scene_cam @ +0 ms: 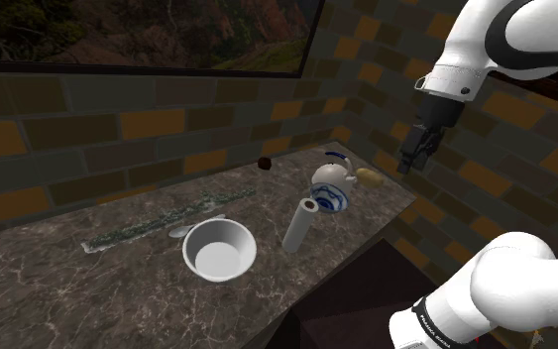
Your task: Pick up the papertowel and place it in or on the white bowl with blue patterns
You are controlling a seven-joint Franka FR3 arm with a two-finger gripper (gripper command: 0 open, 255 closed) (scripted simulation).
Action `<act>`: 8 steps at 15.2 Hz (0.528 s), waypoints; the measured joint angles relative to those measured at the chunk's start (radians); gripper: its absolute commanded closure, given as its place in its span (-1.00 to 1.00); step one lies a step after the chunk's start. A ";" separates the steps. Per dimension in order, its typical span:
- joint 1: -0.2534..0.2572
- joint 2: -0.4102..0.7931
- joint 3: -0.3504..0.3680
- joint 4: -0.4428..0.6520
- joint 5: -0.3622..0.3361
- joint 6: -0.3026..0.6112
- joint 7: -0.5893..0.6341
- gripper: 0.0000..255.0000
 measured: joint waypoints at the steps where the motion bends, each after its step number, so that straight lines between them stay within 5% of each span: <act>1: 0.000 0.000 0.000 0.000 0.000 0.000 0.000 -1.00; 8: -0.004 0.095 0.058 -0.111 0.031 0.248 0.066 -1.00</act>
